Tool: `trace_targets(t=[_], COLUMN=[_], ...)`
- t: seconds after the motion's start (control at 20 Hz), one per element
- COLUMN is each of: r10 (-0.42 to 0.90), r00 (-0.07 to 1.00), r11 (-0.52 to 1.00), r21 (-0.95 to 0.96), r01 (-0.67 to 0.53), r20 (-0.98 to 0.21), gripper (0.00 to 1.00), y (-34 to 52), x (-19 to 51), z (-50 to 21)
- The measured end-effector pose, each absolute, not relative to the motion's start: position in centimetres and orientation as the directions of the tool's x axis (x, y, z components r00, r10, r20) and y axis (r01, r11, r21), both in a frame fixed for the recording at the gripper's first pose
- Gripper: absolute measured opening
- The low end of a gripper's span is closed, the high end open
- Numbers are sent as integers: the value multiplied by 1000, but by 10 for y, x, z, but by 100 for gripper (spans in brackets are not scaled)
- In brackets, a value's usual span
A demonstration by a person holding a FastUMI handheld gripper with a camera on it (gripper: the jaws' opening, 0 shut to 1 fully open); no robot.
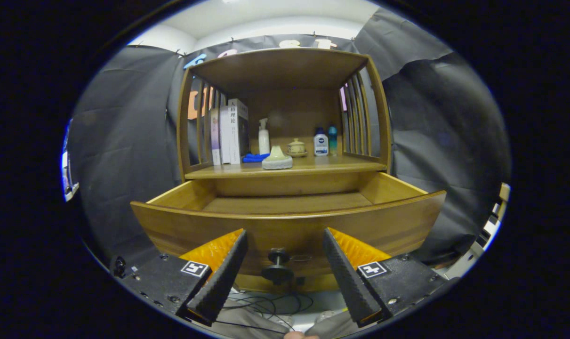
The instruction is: Pull open the drawer, take out the items inside it, and place them on the countertop above the cabinet.
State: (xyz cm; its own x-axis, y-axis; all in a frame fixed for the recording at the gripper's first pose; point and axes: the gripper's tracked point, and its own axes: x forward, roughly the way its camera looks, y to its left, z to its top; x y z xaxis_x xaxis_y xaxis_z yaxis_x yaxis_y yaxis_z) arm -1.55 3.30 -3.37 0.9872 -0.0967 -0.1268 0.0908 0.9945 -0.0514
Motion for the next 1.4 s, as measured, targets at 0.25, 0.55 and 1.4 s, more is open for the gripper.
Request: trace_targets(t=[0.25, 0.55, 1.4], r10=[-114, -158, -141], r00=[985, 983, 985], r11=[991, 980, 986], r21=[-81, -137, -107], r01=[104, 145, 131], r20=[-131, -95, -97], gripper=[100, 100, 100], y=[34, 35, 33], x=[-4, -2, 52], z=[-39, -41, -23])
